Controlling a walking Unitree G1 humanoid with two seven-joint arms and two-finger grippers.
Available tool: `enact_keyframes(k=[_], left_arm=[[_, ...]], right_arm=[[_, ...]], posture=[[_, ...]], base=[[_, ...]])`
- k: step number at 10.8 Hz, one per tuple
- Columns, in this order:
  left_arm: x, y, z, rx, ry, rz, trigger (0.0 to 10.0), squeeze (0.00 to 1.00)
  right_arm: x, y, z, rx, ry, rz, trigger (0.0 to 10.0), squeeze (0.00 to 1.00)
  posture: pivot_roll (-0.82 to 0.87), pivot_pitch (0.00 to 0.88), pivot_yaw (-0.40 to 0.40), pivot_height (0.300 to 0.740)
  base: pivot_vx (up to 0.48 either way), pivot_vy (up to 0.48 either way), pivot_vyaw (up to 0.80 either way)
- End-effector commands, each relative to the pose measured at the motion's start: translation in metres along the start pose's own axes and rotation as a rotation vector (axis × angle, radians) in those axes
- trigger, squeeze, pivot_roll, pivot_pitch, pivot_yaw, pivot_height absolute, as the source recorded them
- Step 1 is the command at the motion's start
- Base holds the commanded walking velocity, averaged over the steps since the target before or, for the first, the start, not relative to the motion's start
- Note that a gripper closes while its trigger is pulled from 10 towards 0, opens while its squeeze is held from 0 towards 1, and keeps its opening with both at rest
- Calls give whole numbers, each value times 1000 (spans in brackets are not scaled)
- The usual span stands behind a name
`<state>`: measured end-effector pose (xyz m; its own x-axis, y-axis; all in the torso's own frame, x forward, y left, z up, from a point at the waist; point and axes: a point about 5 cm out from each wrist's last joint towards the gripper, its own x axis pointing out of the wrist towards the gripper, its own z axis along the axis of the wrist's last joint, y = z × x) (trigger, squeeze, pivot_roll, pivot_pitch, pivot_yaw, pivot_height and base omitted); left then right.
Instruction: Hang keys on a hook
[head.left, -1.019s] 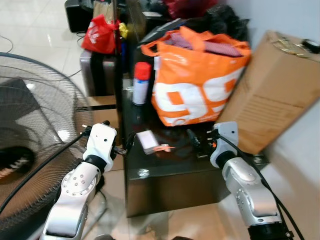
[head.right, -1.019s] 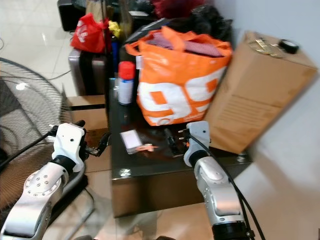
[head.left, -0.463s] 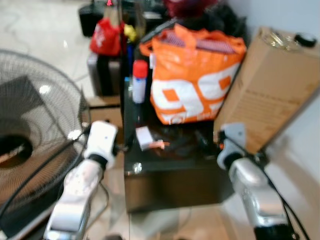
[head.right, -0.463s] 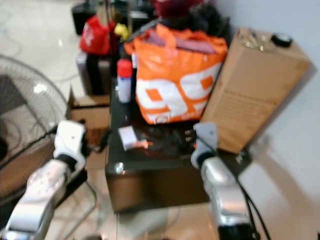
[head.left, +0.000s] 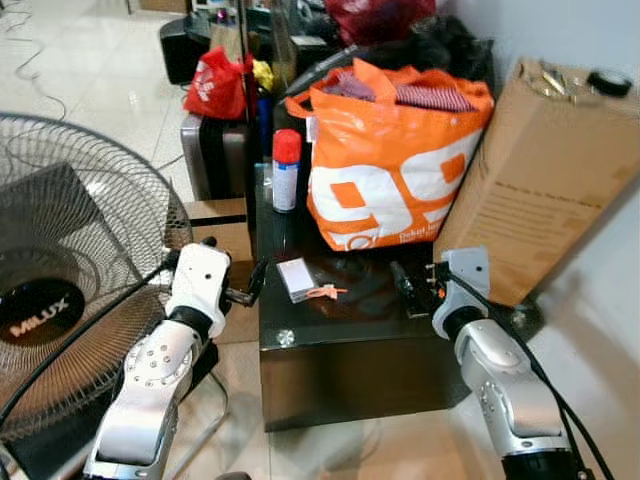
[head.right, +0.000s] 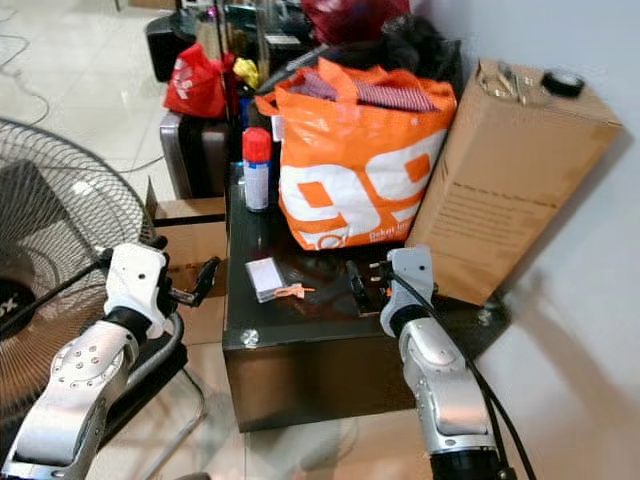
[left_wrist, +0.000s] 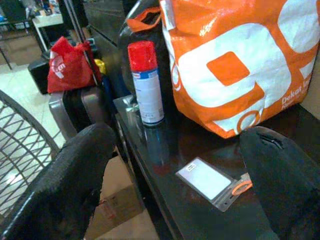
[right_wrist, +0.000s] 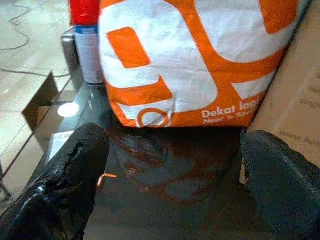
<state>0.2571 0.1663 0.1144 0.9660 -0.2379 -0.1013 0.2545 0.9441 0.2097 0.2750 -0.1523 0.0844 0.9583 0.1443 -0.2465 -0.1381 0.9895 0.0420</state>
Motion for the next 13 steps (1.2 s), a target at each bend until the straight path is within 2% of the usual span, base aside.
enact_keyframes(k=[1,5,8,13], left_arm=[[3,-1,3,12,-12,-13,10000,384],[2,-8,-3,5,1,-6,10000,384],[8,-9,-3,16,-3,-37,10000,380],[14,-11,-3,8,-9,-51,10000,384]], right_arm=[[-2,-8,5,3,-22,-38,10000,0],[-3,-19,7,-27,-28,-74,10000,0],[-9,-37,14,-29,-56,-168,10000,0],[-21,-52,18,-17,-79,-295,10000,0]], posture=[[28,0,-49,740],[20,0,-79,740],[-20,0,-51,740],[-46,0,-37,740]], base=[[0,0,0],[0,0,0],[0,0,0],[0,0,0]])
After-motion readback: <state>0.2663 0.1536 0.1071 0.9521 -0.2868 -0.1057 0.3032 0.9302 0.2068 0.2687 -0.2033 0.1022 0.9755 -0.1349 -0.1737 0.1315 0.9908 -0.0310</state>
